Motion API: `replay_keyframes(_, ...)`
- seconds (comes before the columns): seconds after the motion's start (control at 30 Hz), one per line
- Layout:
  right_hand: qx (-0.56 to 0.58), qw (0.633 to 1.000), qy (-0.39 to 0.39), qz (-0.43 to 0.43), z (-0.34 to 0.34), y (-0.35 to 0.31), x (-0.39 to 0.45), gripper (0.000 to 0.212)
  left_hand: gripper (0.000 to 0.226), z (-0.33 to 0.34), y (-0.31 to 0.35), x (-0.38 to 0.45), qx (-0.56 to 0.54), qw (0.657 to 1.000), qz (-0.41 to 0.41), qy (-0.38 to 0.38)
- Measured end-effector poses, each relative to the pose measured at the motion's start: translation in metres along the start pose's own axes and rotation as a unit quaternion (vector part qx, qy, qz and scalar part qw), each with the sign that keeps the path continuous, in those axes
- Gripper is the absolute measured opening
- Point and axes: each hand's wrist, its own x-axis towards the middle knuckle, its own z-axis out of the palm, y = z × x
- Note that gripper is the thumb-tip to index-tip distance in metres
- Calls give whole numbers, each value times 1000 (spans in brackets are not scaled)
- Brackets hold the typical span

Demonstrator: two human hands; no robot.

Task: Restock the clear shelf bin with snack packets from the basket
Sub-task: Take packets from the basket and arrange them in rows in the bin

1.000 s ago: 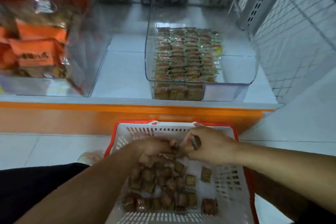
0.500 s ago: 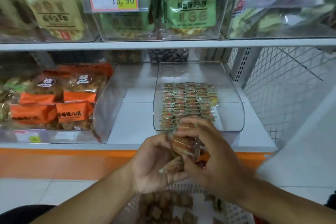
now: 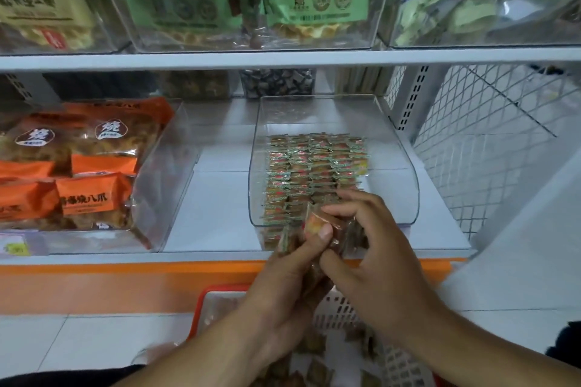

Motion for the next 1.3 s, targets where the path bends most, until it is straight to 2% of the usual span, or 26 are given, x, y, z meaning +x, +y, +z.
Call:
replay_keyframes(0.13,9,998,-67,0,-10,1,4,44,45,-1,9,0,7,1000,-6,-20)
replay_keyframes(0.27,41,973,-224,-24,-38,2,14,65,26,-4,17,-2,-18,998,-24,-48)
replay_keyframes(0.33,27,957,-287,-39,-50,4,17,81,38,-6,25,-4,-31,996,-51,-64)
replay_keyframes(0.4,-10,948,-312,-58,-55,5,18,95,55,-8,31,-8,-38,991,-95,-83)
replay_keyframes(0.47,-56,943,-314,-93,-53,5,16,102,60,-10,34,-11,-30,987,-130,-86)
replay_keyframes(0.57,-107,934,-309,-144,-50,6,12,107,46,-11,32,-13,-18,986,-155,-65)
replay_keyframes(0.67,-117,937,-293,-153,-51,8,13,99,30,-10,32,-14,-21,983,-169,-62)
replay_keyframes(0.77,-128,937,-279,-170,-52,9,16,89,28,-9,34,-14,-8,983,-173,-56)
replay_keyframes(0.83,-119,940,-268,-176,-52,10,17,84,36,-8,35,-15,-3,982,-179,-55)
replay_keyframes(0.93,-105,943,-258,-182,-53,10,17,83,66,-6,39,-16,-6,978,-193,-75)
replay_keyframes(1.0,-112,943,-251,-188,-53,12,17,83,74,-5,42,-17,-3,976,-197,-92)
replay_keyframes(1.17,-98,948,-240,-183,-49,13,18,75,65,-3,47,-19,-2,967,-216,-136)
replay_keyframes(1.3,-40,962,-224,-149,-47,16,17,68,71,-4,49,-18,22,973,-197,-118)
